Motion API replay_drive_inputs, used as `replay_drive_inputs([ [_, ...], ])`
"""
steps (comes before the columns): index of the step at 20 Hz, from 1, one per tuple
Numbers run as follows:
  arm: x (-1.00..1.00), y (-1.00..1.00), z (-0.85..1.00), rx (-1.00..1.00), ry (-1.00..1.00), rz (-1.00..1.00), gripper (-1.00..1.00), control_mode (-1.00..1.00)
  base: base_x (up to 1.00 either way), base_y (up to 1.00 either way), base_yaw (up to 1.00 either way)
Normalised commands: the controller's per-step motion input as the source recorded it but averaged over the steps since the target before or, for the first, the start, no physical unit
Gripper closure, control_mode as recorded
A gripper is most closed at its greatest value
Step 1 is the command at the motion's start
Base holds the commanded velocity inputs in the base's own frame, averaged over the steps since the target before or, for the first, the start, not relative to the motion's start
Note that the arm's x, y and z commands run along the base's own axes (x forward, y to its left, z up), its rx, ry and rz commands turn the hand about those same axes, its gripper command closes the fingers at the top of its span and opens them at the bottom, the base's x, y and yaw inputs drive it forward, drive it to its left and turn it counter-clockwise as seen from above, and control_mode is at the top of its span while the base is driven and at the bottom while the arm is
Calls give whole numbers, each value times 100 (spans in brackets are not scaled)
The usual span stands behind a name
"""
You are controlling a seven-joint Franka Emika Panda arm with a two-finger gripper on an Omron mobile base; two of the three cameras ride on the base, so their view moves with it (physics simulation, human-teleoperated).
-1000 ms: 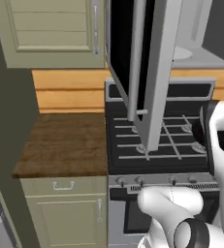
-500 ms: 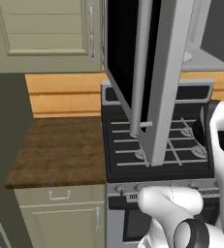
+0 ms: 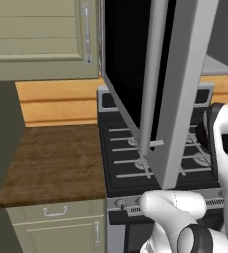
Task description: Pick the eggplant from the sink and place it in the bowl. Then pick the bowl and place it in the microwave. Then close the microwave door and press the start button.
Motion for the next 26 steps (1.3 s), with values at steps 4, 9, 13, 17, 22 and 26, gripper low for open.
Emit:
replay_drive_inputs([
  [4, 0, 0, 0, 0, 0, 0, 100, 100, 18, 0, 0],
  [9, 0, 0, 0, 0, 0, 0, 100, 100, 3, -1, 0],
  [13, 0, 0, 0, 0, 0, 0, 100, 100, 0, 0, 0],
  [17, 0, 0, 0, 0, 0, 0, 100, 100, 0, -3, 0],
  [22, -43, -9, 15, 13, -2, 0, 100, -100, -2, -2, 0],
  [26, -55, 4, 63, 13, -2, 0, 100, -100, 0, 0, 0],
])
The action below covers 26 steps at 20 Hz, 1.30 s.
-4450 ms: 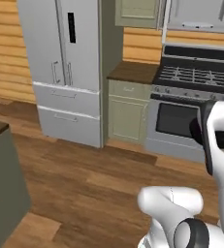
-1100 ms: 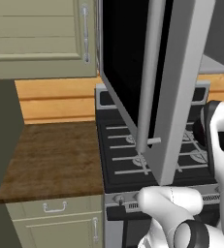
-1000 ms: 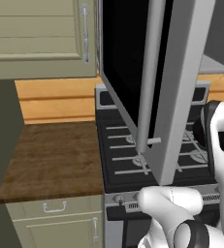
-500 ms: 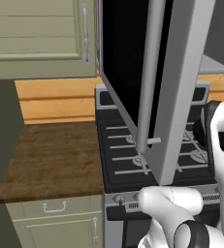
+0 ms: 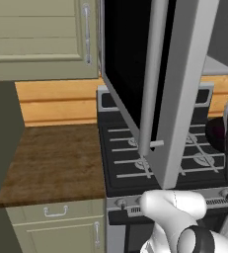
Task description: Pick the eggplant from the sink and place it in the bowl. Then pick the bowl and place it in the microwave. Then close the microwave door and press the start button.
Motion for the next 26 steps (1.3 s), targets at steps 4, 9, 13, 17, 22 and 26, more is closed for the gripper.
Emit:
replay_drive_inputs([
  [4, -24, 36, 75, 4, 0, 0, 100, -100, 0, 0, 0],
  [9, -18, 38, 25, 3, 0, 0, 100, -100, 0, 0, 0],
  [13, -7, 16, 22, 6, 0, 1, 100, -100, 0, 0, 0],
  [17, -2, 1, 30, 7, -3, 0, 100, -100, 0, 0, 0],
  [22, 0, 0, 33, 13, -11, 0, 100, -100, 0, 0, 0],
  [26, 0, 6, 27, 13, -13, 0, 100, -100, 0, 0, 0],
])
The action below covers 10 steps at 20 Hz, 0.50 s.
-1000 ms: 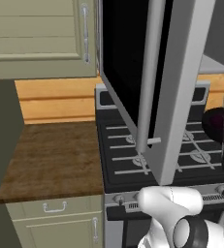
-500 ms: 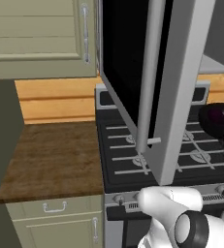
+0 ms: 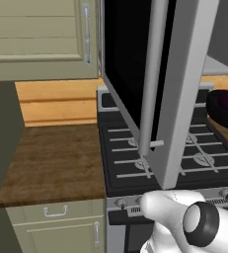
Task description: Pick the eggplant from the sink and place it in the bowl. Then pick the bowl and place it in the microwave. Then close the microwave door and press the start button.
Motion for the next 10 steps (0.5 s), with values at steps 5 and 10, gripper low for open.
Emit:
replay_drive_inputs([
  [5, 0, 25, 32, 7, -13, 0, 100, -100, 0, 0, 0],
  [10, 1, 25, 27, 0, -25, 0, 100, -100, 0, 0, 0],
])
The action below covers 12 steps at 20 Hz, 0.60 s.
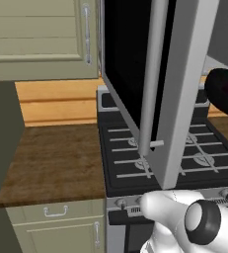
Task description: Pick the eggplant from the sink and place it in the bowl. Then pick the bowl and place it in the microwave. Then close the microwave door and press the start button.
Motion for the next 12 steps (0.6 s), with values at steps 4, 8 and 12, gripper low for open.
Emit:
replay_drive_inputs([
  [4, 12, 20, 16, 0, -30, 0, 100, -100, 0, 0, 0],
  [8, 13, 13, 17, 0, -20, 0, 100, -100, 0, 0, 0],
  [12, 33, 1, 25, 0, -4, -4, 100, -100, 0, 0, 0],
])
